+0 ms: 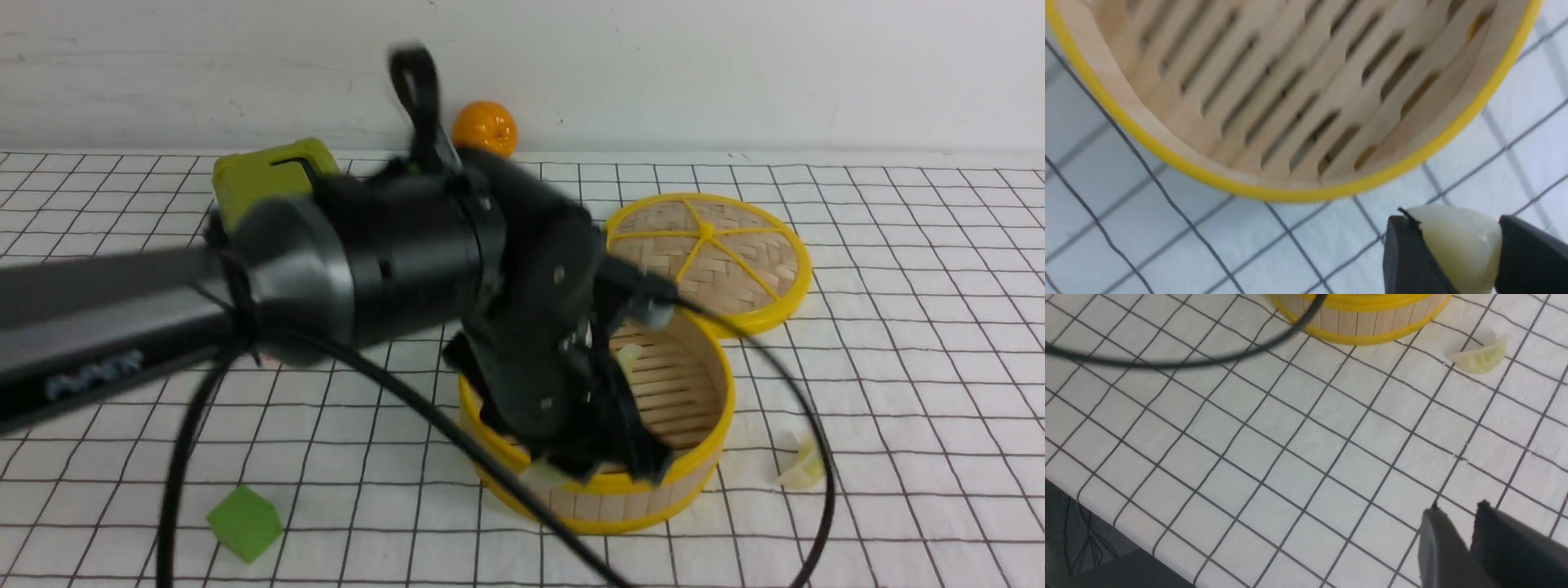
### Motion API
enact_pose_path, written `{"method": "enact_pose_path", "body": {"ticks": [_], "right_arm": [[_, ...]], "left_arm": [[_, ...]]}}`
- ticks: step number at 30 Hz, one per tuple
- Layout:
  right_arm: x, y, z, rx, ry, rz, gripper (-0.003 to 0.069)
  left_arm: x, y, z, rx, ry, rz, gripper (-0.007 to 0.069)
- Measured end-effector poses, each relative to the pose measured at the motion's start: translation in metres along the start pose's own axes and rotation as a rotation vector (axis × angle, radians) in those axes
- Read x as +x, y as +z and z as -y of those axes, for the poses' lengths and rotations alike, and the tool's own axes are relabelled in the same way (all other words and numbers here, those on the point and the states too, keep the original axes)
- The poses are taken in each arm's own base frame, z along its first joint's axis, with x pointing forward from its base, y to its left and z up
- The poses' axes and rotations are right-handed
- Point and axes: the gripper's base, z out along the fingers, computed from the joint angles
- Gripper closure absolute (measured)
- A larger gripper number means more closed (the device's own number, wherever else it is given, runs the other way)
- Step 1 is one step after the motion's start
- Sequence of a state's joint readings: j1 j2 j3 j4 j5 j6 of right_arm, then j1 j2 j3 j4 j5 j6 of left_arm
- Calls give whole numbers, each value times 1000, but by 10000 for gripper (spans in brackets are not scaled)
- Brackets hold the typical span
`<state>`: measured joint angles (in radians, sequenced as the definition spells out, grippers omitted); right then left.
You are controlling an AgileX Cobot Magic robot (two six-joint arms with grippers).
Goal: Put the dumplings into the steamer on the table with the white tablecloth.
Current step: 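Reach for and grasp a dumpling on the table with the left gripper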
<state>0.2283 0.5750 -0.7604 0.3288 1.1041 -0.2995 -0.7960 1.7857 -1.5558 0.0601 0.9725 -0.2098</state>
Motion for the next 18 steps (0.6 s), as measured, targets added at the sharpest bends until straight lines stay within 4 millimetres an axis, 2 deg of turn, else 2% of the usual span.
{"method": "enact_pose_path", "body": {"ticks": [2, 3, 4, 6, 10, 11, 12, 14, 18], "right_arm": [[-1, 0, 0, 3, 0, 9, 529], [-1, 0, 0, 3, 0, 11, 529], [-1, 0, 0, 5, 0, 15, 526], [-1, 0, 0, 5, 0, 15, 526], [-1, 0, 0, 5, 0, 15, 522], [-1, 0, 0, 5, 0, 15, 522], [-1, 0, 0, 5, 0, 15, 520], [-1, 0, 0, 5, 0, 15, 519], [-1, 0, 0, 5, 0, 15, 514]], "left_arm": [[-18, -17, -11, -3, -49, 75, 365], [-20, -18, -12, -4, -55, 81, 365], [-31, -22, -23, -10, -100, 113, 365], [-41, -16, -38, -25, -155, 124, 368], [-44, 24, -61, -62, -211, 52, 368], [-44, 26, -62, -63, -213, 47, 368], [-41, 47, -65, -72, -229, 5, 368], [-38, 71, -66, -78, -253, -37, 368], [-33, 105, -67, -85, -295, -79, 368]]}}
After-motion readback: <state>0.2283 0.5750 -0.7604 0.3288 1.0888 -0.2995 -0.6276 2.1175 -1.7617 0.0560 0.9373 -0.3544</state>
